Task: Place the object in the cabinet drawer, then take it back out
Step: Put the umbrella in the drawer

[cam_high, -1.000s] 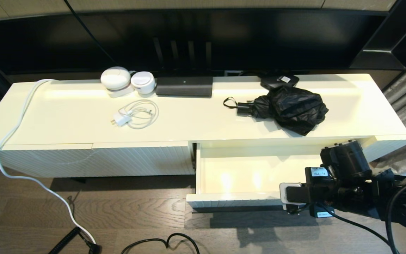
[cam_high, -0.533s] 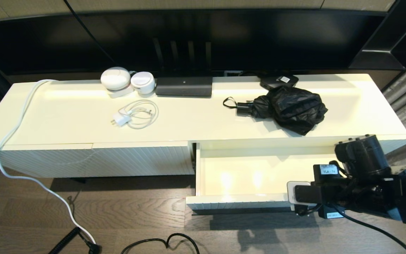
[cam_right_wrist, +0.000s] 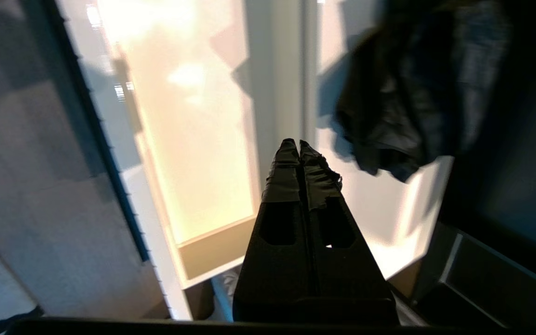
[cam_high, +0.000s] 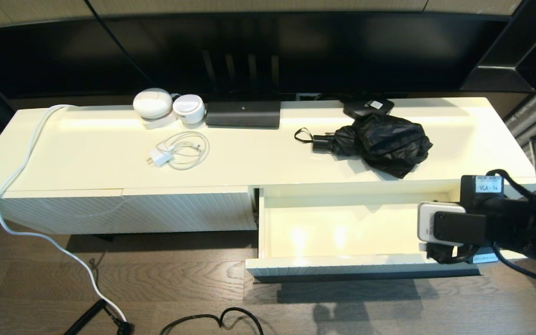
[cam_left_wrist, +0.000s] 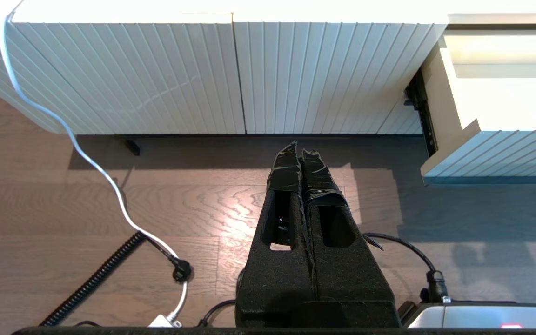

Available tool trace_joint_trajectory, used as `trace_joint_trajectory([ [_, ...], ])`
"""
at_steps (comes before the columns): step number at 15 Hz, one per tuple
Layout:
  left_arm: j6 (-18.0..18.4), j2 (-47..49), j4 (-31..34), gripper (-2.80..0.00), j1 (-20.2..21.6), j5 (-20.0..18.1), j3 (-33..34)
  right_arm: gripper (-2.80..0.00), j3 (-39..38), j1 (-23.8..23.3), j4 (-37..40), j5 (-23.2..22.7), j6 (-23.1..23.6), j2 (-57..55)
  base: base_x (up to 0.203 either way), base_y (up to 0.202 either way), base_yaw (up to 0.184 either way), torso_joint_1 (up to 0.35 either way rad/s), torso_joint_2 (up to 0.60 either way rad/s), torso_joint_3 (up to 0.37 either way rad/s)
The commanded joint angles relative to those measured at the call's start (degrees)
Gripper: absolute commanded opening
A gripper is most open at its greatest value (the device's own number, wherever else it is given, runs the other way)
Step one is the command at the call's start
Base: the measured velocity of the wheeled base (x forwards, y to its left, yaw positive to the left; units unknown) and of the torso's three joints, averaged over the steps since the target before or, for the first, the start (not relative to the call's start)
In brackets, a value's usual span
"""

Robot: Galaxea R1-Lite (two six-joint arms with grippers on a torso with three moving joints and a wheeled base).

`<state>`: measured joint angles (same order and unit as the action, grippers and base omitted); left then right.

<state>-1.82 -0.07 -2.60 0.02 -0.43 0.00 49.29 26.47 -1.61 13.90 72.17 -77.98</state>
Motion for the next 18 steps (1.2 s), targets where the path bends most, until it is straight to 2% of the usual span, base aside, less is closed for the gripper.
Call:
trace_joint_trajectory([
  [1, -0.03, 0.07, -0.04, -2.80, -0.02, -0.01, 0.00, -2.80, 1.96, 0.60, -0.09, 0.80, 0.44, 1.87, 0.000, 0.000, 0.000, 0.000, 0.00, 0.000],
  [3, -0.03, 0.07, -0.02, -2.80, -0.01, -0.01, 0.00, -2.70, 6.50, 0.78, -0.56, 2.06, 0.49, -1.65, 0.000, 0.000, 0.000, 0.000, 0.00, 0.000],
  [4, -0.03, 0.07, 0.02, -2.80, 0.02, -0.01, 0.00, 0.00, 8.87, 0.96, -0.95, 2.81, 0.50, -4.13, 0.000, 0.000, 0.000, 0.000, 0.00, 0.000],
  [9, -0.03, 0.07, -0.04, -2.80, -0.01, -0.01, 0.00, 0.00, 18.80, 0.75, -3.89, 5.28, 0.78, -16.85, 0.000, 0.000, 0.000, 0.000, 0.00, 0.000],
  [13, -0.03, 0.07, 0.05, -2.80, -0.02, -0.01, 0.00, 0.00, 25.66, -3.87, -7.68, 4.67, 7.60, -24.86, 0.000, 0.000, 0.000, 0.000, 0.00, 0.000],
  [18, -0.03, 0.07, -0.04, -2.80, 0.04, -0.01, 0.00, 0.00, 31.07, -8.45, -8.04, 1.38, 12.89, -30.17, 0.000, 0.000, 0.000, 0.000, 0.00, 0.000],
])
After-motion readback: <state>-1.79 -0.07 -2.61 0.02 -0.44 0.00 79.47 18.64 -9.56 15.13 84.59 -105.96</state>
